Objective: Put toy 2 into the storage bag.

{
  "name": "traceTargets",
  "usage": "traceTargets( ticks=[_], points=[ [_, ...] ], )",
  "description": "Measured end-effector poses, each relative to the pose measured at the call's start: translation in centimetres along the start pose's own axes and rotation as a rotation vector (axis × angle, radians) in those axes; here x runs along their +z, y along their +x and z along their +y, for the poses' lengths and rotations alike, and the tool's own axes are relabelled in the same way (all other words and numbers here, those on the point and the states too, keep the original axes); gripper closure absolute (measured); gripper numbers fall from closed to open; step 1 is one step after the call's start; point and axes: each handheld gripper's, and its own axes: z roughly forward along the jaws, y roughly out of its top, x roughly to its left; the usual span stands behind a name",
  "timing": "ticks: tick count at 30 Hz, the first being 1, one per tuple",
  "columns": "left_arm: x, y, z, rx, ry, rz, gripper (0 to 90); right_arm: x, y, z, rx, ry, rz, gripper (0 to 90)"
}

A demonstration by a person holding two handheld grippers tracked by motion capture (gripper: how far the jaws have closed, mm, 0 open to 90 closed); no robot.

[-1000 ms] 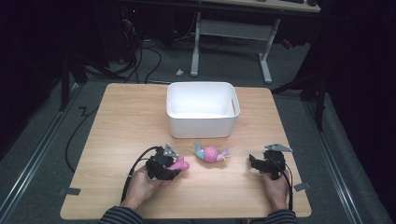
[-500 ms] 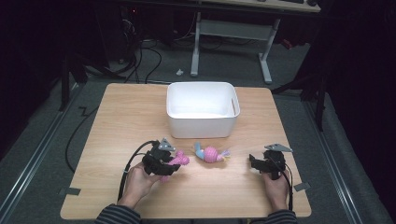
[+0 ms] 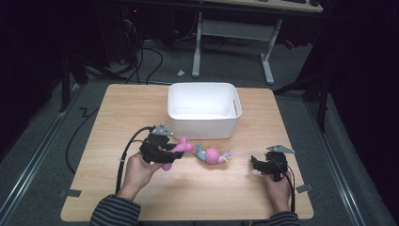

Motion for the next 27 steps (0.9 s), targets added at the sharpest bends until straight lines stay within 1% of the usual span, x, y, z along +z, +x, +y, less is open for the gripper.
traceTargets(
  ticks=[1,2,4,5,7,8,9,10,12,14,18,20,21,22,24,27],
  points=[
    [-0.5,0.0,0.6,-0.001,-0.016,-0.006,59.6,0.0,0.0,0.0,0.000,0.000,0.000,19.8],
    [-0.5,0.0,0.6,-0.001,-0.016,-0.006,59.6,0.0,0.0,0.0,0.000,0.000,0.000,19.8],
    [-1.3,-0.1,1.3,0.004,-0.032,-0.012,59.6,0.0,0.0,0.0,-0.002,-0.002,0.000,19.9],
    [-2.0,-0.3,1.8,0.015,-0.044,-0.005,59.6,0.0,0.0,0.0,-0.002,-0.002,-0.001,19.9],
    [-2.2,-0.3,2.1,0.018,-0.046,0.001,59.6,0.1,0.0,0.1,-0.003,-0.002,0.000,20.0],
    [-2.5,-0.3,2.3,0.015,-0.048,0.003,59.6,0.1,0.0,0.1,-0.005,-0.002,0.000,20.0],
    [-3.1,-0.2,2.8,0.012,-0.059,0.001,59.6,0.1,0.0,0.1,-0.003,-0.002,-0.002,20.1],
    [-3.1,-0.2,2.8,0.012,-0.059,0.001,59.6,0.1,0.0,0.1,-0.003,-0.002,-0.002,20.1],
    [-3.4,-0.1,3.3,0.019,-0.055,0.006,59.6,0.1,0.0,0.1,-0.003,-0.002,-0.001,20.1],
    [-3.7,0.1,3.8,0.017,-0.052,-0.011,59.6,0.0,0.0,0.0,-0.003,-0.002,-0.003,20.2],
    [-3.8,0.3,5.1,0.035,-0.025,-0.021,59.7,0.0,0.0,0.0,0.000,-0.001,-0.002,20.3],
    [-3.9,0.3,5.8,0.061,-0.008,-0.012,59.7,0.0,0.0,0.0,-0.004,-0.002,-0.002,20.3],
    [-4.1,0.4,6.2,0.065,-0.010,-0.016,59.7,0.1,0.0,0.0,-0.004,-0.002,-0.001,20.3],
    [-4.1,0.4,6.2,0.065,-0.010,-0.016,59.7,0.1,0.0,0.0,-0.004,-0.002,-0.001,20.3],
    [-4.1,0.7,6.7,0.058,-0.012,-0.033,59.6,0.1,0.0,0.0,-0.005,-0.002,-0.001,20.4],
    [-4.3,0.9,7.6,0.056,-0.022,-0.028,59.6,0.0,0.1,0.0,-0.005,-0.002,0.000,20.3]
  ],
)
